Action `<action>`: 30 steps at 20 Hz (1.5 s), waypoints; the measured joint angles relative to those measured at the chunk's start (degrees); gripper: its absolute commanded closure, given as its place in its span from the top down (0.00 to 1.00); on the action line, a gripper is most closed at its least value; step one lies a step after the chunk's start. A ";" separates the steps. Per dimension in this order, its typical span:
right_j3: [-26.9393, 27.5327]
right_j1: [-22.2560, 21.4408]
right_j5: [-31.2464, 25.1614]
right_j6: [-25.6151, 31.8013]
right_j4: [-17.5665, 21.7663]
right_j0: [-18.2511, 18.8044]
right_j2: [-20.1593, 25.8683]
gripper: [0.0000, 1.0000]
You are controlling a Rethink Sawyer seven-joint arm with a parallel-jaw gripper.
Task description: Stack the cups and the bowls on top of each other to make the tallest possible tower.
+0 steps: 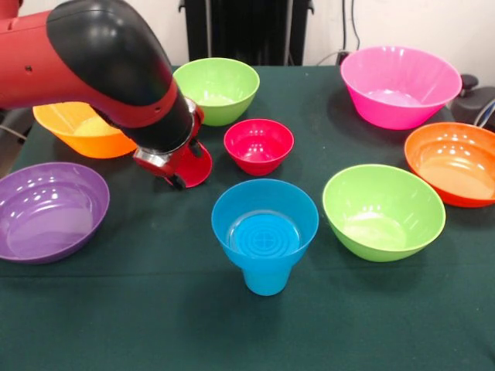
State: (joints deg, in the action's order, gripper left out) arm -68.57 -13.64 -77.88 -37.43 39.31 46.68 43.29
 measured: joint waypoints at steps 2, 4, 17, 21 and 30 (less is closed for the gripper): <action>-0.01 0.00 0.00 0.00 -0.25 -0.40 0.00 1.00; 0.00 0.00 -0.01 0.00 -0.48 -0.83 0.00 1.00; 1.28 -0.11 -2.73 0.00 -0.58 -1.47 -0.01 1.00; 2.60 -0.15 -5.05 0.00 -0.58 -1.46 0.00 1.00; 3.10 -0.89 -5.83 0.00 -0.58 -1.00 0.00 1.00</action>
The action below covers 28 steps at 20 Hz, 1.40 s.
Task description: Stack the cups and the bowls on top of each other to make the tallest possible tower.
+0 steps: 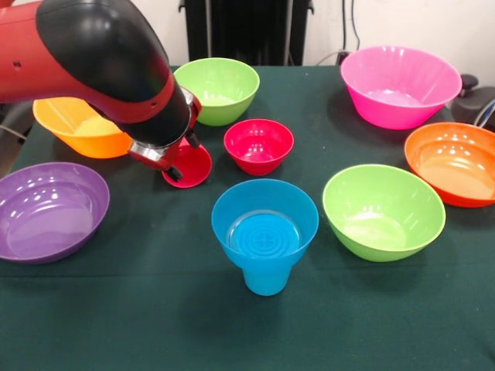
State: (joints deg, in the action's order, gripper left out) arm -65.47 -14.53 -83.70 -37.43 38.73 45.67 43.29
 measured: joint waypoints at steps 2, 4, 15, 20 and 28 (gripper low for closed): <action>-0.08 -0.28 0.01 0.00 0.00 0.28 -0.01 1.00; -0.21 -0.49 0.01 0.00 0.01 0.66 -0.07 1.00; -1.16 -0.13 0.02 0.00 0.39 1.70 -1.62 1.00; -2.35 -0.08 0.02 0.00 0.46 1.83 -1.67 1.00; -4.44 -0.06 0.02 0.00 0.46 1.88 -1.67 1.00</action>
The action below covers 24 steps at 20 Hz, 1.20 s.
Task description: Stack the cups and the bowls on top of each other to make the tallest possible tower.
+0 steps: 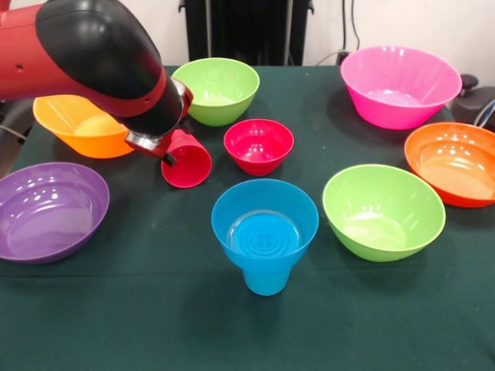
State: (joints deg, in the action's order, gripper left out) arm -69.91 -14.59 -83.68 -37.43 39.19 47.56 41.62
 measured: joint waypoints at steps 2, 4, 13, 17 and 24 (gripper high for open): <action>-0.62 -0.01 0.00 0.00 -0.02 0.05 0.00 1.00; -0.87 -0.02 0.01 0.00 -0.04 0.08 0.00 1.00; -1.42 0.28 0.01 0.00 -0.01 0.24 0.00 1.00; -0.92 1.35 0.01 0.00 0.08 0.28 0.00 1.00; 0.49 4.88 0.01 0.00 0.40 0.30 0.00 1.00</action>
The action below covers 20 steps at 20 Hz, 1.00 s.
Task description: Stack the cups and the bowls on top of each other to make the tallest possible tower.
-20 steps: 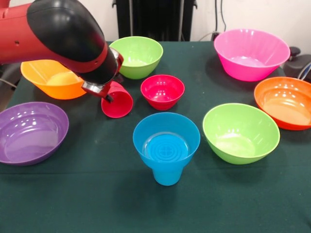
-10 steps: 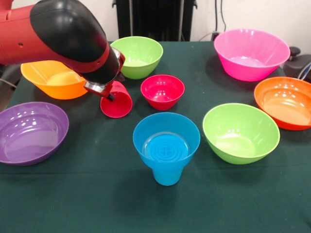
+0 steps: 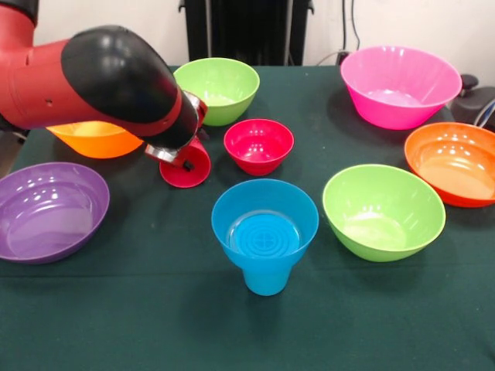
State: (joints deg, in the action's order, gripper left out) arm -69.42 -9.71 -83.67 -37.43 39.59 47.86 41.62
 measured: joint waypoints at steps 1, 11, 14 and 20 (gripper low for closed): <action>0.15 0.37 -0.01 0.00 0.10 -0.01 0.00 1.00; 1.52 1.12 -0.30 0.00 0.98 -0.28 0.12 1.00; 1.87 1.17 -0.84 0.00 1.46 -0.58 0.13 1.00; 2.88 1.20 -1.93 0.01 2.75 -1.32 0.13 1.00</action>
State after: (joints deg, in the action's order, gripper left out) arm -66.55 -8.51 -85.59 -37.42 42.34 46.53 41.76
